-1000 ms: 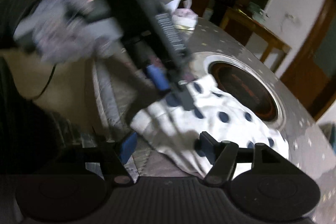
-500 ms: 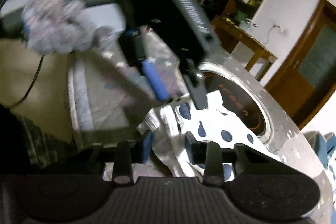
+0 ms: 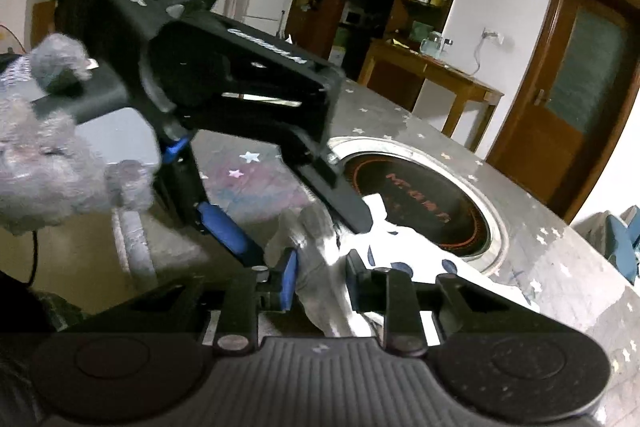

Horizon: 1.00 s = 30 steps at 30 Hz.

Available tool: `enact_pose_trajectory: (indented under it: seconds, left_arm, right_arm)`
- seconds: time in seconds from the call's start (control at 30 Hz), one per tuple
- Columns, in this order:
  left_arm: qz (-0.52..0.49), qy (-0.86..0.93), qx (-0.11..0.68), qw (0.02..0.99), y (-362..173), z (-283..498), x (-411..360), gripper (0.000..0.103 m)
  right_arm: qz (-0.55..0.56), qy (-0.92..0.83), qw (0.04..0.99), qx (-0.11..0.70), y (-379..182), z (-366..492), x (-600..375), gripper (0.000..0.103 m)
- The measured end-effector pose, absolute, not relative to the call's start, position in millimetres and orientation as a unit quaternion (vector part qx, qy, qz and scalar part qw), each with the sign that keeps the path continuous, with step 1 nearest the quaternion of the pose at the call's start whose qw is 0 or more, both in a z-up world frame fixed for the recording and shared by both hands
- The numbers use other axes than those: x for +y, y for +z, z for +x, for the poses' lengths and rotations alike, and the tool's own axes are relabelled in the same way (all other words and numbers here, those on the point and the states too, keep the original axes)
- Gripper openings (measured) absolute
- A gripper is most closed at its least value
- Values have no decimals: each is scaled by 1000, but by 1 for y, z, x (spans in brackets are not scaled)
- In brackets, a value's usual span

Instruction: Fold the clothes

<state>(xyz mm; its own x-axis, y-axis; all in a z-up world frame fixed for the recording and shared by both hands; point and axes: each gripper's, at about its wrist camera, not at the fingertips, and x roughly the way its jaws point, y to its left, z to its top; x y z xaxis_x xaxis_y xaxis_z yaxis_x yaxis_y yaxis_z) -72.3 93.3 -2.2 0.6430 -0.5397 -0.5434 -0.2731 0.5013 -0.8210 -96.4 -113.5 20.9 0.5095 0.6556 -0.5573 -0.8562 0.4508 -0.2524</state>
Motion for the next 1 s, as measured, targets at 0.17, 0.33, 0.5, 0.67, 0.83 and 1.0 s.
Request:
enact_pose_trajectory:
  seconds: [0.17, 0.33, 0.5, 0.67, 0.83, 1.0]
  left_arm:
    - [-527, -75, 419, 736, -14, -66, 97, 92]
    - [-526, -88, 419, 735, -12, -73, 97, 93]
    - [-527, -91, 418, 734, -14, -66, 93, 93]
    - [-525, -87, 415, 738, -18, -50, 93, 79]
    - [-506, -83, 427, 745, -24, -42, 92, 36]
    - [-498, -80, 434, 746, -30, -39, 96, 35]
  right_arm:
    - [-243, 453, 835, 196, 25, -94, -119, 22]
    - [-226, 449, 841, 199, 29, -92, -125, 22]
    - [-216, 455, 840, 204, 31, -89, -128, 22]
    - [-226, 471, 827, 207, 23, -98, -128, 22]
    - [-205, 478, 825, 222, 27, -93, -139, 29]
    - [-149, 452, 845, 243, 41, -73, -167, 40]
